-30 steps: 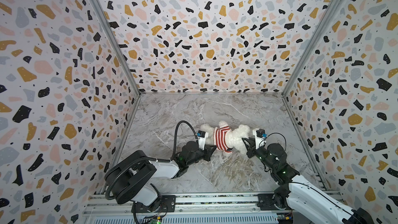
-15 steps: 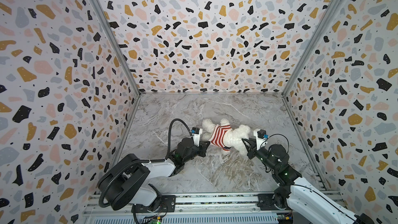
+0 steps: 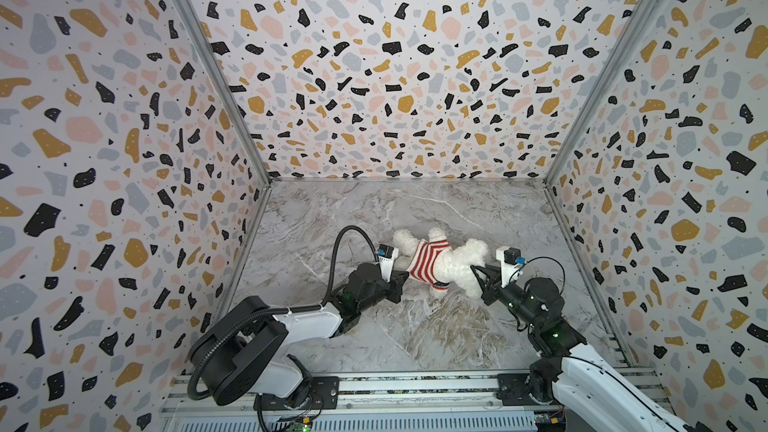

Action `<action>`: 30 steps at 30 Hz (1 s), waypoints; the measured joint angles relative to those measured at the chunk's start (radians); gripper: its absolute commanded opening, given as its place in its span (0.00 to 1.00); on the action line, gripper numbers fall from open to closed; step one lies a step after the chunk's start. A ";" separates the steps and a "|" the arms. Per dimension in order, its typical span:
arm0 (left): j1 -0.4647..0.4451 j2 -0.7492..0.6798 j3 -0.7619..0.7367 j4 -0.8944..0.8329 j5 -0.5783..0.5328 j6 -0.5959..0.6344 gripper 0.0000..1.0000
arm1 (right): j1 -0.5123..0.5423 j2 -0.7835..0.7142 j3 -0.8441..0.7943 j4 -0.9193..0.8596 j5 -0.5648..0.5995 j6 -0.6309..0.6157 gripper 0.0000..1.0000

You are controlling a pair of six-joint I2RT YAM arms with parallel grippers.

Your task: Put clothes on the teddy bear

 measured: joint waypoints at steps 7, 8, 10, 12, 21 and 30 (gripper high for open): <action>-0.013 0.015 0.030 -0.022 -0.016 0.003 0.00 | -0.001 0.015 0.000 0.003 -0.001 0.004 0.00; -0.015 0.011 0.030 -0.027 -0.016 0.004 0.00 | -0.001 0.015 0.000 0.006 -0.001 0.004 0.00; -0.020 -0.002 0.030 -0.041 -0.019 0.007 0.00 | -0.001 0.016 0.000 0.008 -0.001 0.004 0.00; -0.030 -0.016 0.031 -0.061 -0.032 0.019 0.02 | -0.002 0.024 0.000 0.014 -0.001 0.004 0.00; -0.116 -0.060 0.048 -0.200 -0.167 0.105 0.37 | -0.012 0.065 0.010 0.021 -0.001 0.017 0.00; -0.293 -0.076 0.033 -0.207 -0.292 0.169 0.66 | -0.014 0.124 0.122 -0.055 0.045 0.044 0.00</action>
